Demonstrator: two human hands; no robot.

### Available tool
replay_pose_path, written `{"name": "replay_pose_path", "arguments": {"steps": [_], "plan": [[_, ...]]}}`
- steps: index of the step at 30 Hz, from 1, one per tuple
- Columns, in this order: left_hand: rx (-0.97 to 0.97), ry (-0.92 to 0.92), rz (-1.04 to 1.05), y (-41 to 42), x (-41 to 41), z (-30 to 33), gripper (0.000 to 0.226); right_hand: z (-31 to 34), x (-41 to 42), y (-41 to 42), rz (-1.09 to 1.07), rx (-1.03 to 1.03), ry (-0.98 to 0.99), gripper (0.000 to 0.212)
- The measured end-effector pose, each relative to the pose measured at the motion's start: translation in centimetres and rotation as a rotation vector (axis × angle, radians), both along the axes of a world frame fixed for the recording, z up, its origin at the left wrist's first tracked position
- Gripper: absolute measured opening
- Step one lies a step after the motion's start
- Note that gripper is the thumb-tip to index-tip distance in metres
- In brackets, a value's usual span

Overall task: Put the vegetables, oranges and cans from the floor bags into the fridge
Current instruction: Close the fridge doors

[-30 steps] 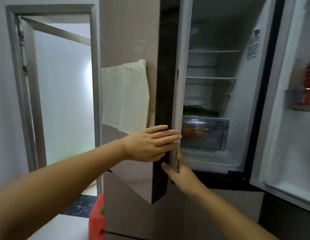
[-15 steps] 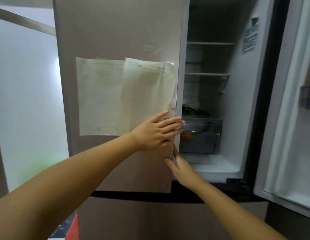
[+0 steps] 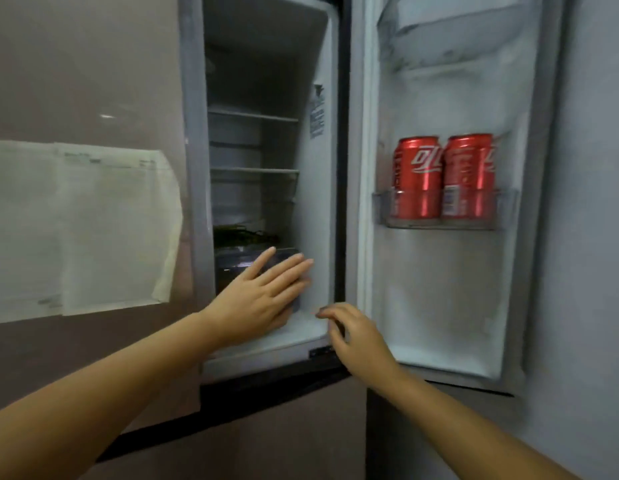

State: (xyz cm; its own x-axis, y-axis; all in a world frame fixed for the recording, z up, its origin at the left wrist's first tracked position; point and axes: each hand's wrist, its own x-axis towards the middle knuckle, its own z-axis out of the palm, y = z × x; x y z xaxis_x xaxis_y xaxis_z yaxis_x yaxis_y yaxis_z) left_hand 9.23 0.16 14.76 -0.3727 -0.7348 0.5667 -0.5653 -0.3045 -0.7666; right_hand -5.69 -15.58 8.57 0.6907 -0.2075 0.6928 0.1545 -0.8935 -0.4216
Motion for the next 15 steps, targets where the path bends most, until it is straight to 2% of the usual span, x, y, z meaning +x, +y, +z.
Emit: {"name": "replay_pose_path", "arguments": {"steps": [4,7,8,11,13,15], "plan": [[-0.123,0.110,-0.272,-10.3,-11.3,4.7,0.056,2.7,-7.7,-5.3,-0.193,0.000,-0.178,0.025],[-0.163,0.448,-0.278,-14.7,-17.7,7.8,0.059,3.3,-12.8,-8.0,-0.318,-0.029,-0.205,0.025],[-0.189,0.557,-0.268,-15.6,-18.7,8.4,0.057,3.3,-14.2,-8.8,-0.353,-0.043,-0.209,0.026],[-0.321,0.716,-0.342,-16.3,-20.2,9.8,0.036,2.8,-17.5,-10.1,-0.426,-0.089,-0.226,0.030],[-0.306,0.881,-0.390,-16.0,-20.5,10.7,0.033,2.5,-18.8,-10.5,-0.457,-0.101,-0.227,0.032],[-0.310,0.952,-0.404,-15.2,-20.8,11.2,0.032,2.4,-19.4,-10.5,-0.490,-0.102,-0.215,0.038]]}}
